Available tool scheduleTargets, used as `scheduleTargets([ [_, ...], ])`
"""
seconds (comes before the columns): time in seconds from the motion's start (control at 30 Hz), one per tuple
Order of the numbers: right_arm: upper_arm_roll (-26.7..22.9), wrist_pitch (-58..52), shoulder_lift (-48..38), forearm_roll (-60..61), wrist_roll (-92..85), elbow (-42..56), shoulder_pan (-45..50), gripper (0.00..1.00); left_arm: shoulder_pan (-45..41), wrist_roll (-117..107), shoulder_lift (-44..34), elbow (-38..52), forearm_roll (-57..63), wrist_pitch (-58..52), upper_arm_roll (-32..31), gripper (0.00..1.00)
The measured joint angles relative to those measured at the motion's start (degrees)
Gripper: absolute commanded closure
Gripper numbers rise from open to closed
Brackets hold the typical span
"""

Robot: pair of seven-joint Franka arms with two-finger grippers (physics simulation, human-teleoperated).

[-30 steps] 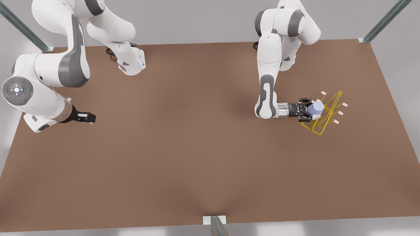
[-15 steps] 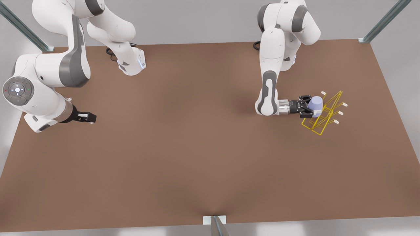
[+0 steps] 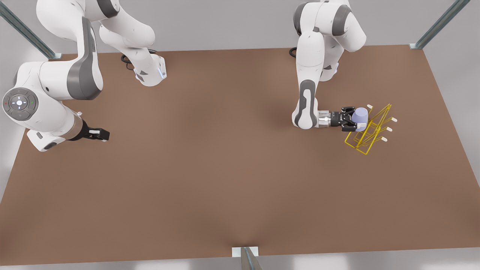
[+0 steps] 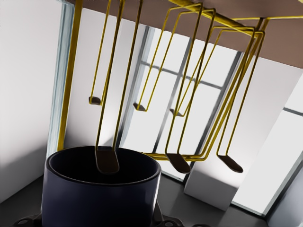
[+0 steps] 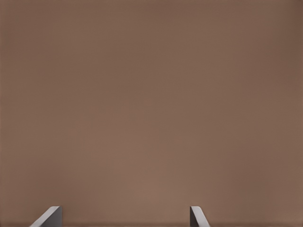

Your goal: Place the cup on the cup holder

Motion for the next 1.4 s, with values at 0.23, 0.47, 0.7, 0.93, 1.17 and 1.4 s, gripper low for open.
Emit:
scheduleTargets([
  [0.23, 0.01, 0.0, 0.0, 0.0, 0.01, 0.0, 0.05, 0.0, 0.81, -1.73, 0.63, 0.08, -0.2, 2.02, 0.03, 0.0],
  [0.47, 0.01, 0.01, -0.01, 0.0, 0.03, 0.0, 0.07, 0.0, 0.58, -2.8, -0.53, 0.49, -0.33, 2.31, 0.1, 0.0],
  [0.7, 0.02, 0.01, 0.0, -0.01, 0.06, 0.0, 0.07, 0.0, -4.75, -1.95, -15.95, 1.6, -0.12, -3.12, 0.19, 0.0],
  [0.93, 0.05, 0.02, -0.02, -0.18, 0.1, 0.0, 0.5, 0.0, 5.73, 4.24, -20.7, 48.39, -38.99, -4.3, 0.26, 0.0],
  [1.17, -0.02, 0.05, -0.08, -0.15, 0.15, 0.0, 0.68, 0.0, 36.03, 5.27, -29.7, 63.07, -65.86, -1.27, -21.93, 0.0],
  [1.4, 0.0, 0.17, 1.09, -0.04, 0.06, -0.09, 0.73, 0.0, 46.55, 7.93, -35.39, 52.97, -66.33, 0.14, -27.95, 0.0],
])
